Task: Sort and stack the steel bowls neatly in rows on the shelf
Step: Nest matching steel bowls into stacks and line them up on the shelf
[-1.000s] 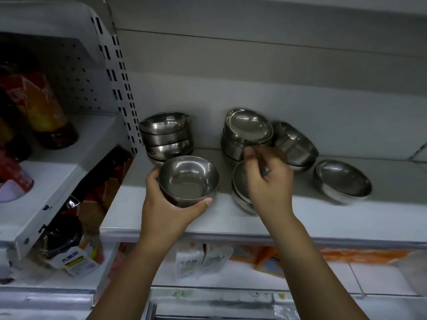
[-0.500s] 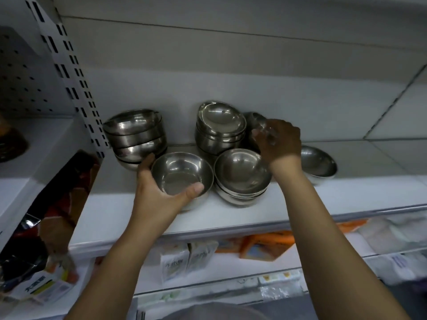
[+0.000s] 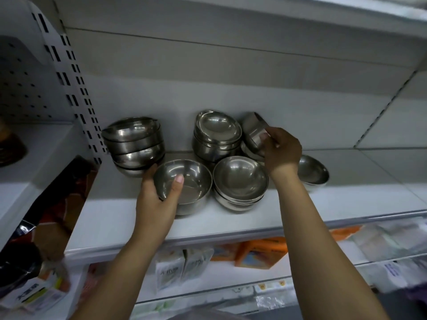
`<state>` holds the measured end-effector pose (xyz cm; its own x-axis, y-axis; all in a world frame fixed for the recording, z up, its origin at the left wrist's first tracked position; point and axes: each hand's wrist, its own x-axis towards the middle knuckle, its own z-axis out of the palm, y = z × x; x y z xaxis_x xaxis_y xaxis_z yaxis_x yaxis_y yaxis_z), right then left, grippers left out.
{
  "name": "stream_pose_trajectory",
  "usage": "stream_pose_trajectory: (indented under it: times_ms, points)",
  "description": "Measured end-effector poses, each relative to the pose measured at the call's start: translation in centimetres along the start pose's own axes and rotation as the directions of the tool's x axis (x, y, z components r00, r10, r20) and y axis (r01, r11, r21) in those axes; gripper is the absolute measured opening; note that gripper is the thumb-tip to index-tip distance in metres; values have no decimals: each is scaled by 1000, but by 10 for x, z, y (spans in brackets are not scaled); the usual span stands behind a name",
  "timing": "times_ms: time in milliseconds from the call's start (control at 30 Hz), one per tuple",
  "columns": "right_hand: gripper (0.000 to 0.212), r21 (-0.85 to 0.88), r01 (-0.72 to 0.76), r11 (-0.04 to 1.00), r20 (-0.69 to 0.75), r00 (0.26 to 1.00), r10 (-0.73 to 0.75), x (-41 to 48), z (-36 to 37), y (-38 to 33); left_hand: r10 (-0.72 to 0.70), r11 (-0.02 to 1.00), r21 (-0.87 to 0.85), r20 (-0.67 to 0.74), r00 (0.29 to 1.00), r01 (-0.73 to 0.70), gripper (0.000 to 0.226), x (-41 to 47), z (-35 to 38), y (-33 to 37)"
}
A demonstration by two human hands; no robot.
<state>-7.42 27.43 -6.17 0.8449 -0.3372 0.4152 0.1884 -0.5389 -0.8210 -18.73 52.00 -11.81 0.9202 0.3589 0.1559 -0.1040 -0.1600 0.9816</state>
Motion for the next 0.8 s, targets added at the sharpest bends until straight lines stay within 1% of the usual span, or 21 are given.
stream_pose_trajectory:
  times_ms: [100,200,300,400,467,533,600,633,733,800]
  points:
    - [17,95,64,993,-61,996,-58,-9,-6,-13,9,1000,6,6,1000,-9,61,0,-2,-3]
    - [21,185,115,976,-93,991,-99,-24,-9,-29,2,1000,-14,5,1000,-2,61,1,-3,-4]
    - [26,297,158,942,-79,987,-140,-39,-7,-42,0,996,-86,15,1000,2,59,1,-4,-4]
    - [36,293,232,928,-36,972,-231,-56,-3,-47,-35,986,-165,5,999,36,47,3,-5,-7]
    - [37,299,304,905,-8,949,-316,-71,1,-47,-69,980,-186,-14,998,65,43,4,-7,-9]
    - [28,289,418,861,9,898,-439,-84,7,-47,-84,979,-189,-42,996,74,41,4,-8,-11]
    - [18,253,546,799,30,821,-570,-94,12,-45,-84,980,-189,-68,994,70,47,2,-9,-10]
    - [16,229,597,769,49,782,-621,-97,14,-43,-86,979,-192,-76,993,70,48,1,-9,-9]
    - [15,207,666,717,141,705,-695,-105,21,-36,-89,973,-222,-86,992,68,46,1,-9,-8]
    - [16,225,690,688,184,663,-726,-110,25,-32,-76,972,-228,-82,994,55,60,1,-10,-8]
